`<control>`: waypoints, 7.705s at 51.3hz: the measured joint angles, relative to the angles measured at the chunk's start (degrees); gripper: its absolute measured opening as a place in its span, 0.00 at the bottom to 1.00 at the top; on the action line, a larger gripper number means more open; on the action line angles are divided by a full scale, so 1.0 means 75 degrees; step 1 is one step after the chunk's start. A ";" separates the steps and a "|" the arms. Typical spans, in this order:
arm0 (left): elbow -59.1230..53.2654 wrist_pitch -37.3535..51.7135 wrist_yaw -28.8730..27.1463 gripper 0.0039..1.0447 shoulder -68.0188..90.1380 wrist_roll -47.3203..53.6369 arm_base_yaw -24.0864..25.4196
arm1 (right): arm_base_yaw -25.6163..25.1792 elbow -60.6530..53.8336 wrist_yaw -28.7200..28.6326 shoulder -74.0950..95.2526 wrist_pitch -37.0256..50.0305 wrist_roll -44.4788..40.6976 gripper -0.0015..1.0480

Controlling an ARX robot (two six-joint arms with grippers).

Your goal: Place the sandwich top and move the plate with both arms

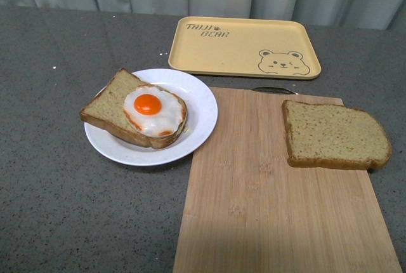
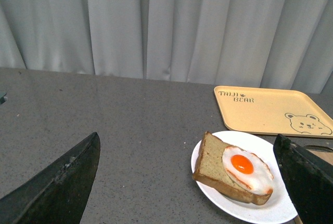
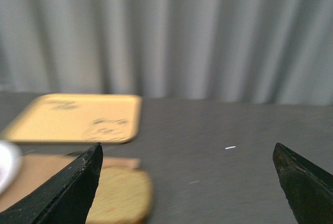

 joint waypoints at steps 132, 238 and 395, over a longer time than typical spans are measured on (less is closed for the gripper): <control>0.0000 -0.0003 -0.0003 0.94 -0.0006 0.0000 0.0003 | 0.1562 0.6610 -0.6193 1.5023 0.5021 0.8038 0.03; 0.0000 -0.0012 -0.0006 0.94 -0.0012 0.0000 0.0003 | 0.0933 0.1300 -0.0452 1.1025 0.9241 0.0734 0.01; 0.2460 0.0428 -0.0090 0.94 0.8597 -0.6656 -0.1757 | -0.0513 0.0009 -0.1865 -0.0411 -0.0729 0.0723 0.91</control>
